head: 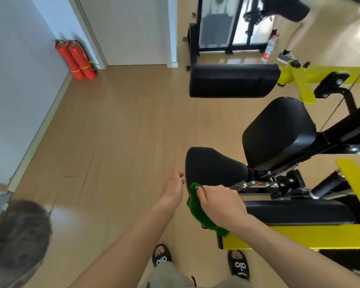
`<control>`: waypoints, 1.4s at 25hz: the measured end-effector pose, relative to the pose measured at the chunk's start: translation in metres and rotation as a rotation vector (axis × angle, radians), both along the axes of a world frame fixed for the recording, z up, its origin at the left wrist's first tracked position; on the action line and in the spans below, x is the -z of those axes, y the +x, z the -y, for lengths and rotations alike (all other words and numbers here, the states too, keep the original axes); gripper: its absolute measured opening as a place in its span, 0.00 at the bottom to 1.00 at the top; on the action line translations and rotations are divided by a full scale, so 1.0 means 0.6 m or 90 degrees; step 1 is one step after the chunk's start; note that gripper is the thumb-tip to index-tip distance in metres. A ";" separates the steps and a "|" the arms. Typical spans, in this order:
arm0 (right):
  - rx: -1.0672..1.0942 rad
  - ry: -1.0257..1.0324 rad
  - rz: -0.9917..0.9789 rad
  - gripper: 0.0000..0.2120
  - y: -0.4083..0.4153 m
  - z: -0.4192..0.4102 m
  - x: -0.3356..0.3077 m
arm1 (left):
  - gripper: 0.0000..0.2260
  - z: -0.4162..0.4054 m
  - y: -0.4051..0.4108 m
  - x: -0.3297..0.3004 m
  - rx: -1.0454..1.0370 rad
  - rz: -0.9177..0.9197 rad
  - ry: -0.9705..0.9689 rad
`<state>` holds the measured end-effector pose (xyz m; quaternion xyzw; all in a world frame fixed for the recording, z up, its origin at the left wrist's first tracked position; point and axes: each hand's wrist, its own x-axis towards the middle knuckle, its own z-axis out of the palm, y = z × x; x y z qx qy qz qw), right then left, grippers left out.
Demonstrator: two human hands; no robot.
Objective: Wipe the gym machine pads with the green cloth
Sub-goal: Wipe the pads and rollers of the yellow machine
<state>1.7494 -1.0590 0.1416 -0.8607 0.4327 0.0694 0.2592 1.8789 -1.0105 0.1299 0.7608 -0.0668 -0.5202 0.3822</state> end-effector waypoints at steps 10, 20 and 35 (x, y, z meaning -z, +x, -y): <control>0.469 1.028 0.883 0.25 0.117 0.044 -0.084 | 0.28 0.039 0.222 -0.085 0.052 0.045 -0.138; 0.480 0.999 1.176 0.24 0.179 0.197 -0.046 | 0.24 0.348 0.309 -0.113 0.185 0.212 -0.205; 0.876 -0.064 0.646 0.28 0.463 0.522 -0.015 | 0.21 0.792 0.302 -0.080 0.720 0.314 -0.219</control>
